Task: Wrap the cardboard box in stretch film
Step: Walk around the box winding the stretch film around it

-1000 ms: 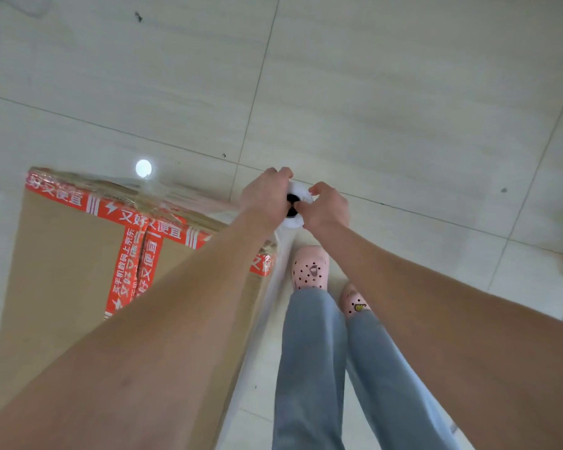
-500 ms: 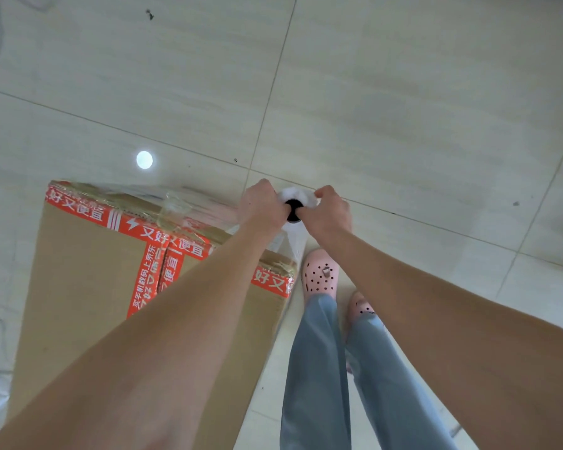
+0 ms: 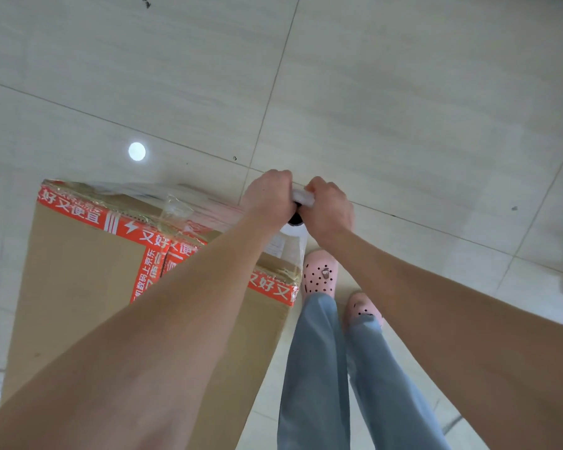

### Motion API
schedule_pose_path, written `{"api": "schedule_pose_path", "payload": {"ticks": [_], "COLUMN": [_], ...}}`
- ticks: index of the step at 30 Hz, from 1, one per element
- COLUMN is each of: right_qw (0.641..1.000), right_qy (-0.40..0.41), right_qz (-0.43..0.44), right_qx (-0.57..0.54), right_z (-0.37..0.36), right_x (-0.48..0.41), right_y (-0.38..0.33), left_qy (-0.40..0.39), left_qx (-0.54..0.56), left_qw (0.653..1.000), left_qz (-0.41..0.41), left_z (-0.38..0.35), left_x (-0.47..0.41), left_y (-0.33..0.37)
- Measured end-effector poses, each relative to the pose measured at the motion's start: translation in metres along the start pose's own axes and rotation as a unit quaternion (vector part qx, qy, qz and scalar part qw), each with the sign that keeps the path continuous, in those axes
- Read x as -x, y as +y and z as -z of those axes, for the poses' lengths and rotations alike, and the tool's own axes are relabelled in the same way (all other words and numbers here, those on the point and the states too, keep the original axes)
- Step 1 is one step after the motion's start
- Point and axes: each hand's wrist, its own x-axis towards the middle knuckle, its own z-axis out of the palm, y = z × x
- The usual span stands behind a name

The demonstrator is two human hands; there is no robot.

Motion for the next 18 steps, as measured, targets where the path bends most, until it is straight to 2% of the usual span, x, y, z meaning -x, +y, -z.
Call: {"api": "schedule_pose_path", "payload": {"ticks": [3, 5, 7, 9, 13, 16, 18], "right_qw": [0.999, 1.0, 0.998, 0.997, 0.998, 0.999, 1.0], "right_qy": [-0.019, -0.027, -0.029, -0.023, -0.015, -0.011, -0.009], "right_qz": [0.045, 0.014, -0.038, -0.061, -0.055, -0.036, -0.018], "right_qx": [0.016, 0.001, -0.029, -0.047, -0.028, 0.0, 0.009], "right_z": [0.002, 0.002, 0.001, 0.001, 0.004, 0.005, 0.006], "right_x": [-0.005, -0.007, -0.008, -0.01, -0.012, -0.014, -0.016], "right_y": [-0.012, -0.016, -0.017, -0.015, -0.012, -0.011, -0.012], "left_qy": [-0.011, -0.017, -0.019, -0.015, 0.004, 0.014, 0.021], "left_qx": [0.088, 0.136, 0.162, 0.138, -0.01, -0.048, -0.023], "left_qw": [0.991, 0.98, 0.973, 0.983, 1.0, 0.997, 0.999], "left_qz": [0.098, 0.146, 0.161, 0.119, -0.024, -0.051, -0.032], "left_z": [0.002, 0.004, 0.005, 0.005, 0.006, 0.008, 0.008], "left_x": [0.0, 0.0, 0.001, 0.0, -0.004, -0.009, -0.012], "left_y": [-0.016, -0.022, -0.022, -0.017, -0.003, 0.0, -0.003]}}
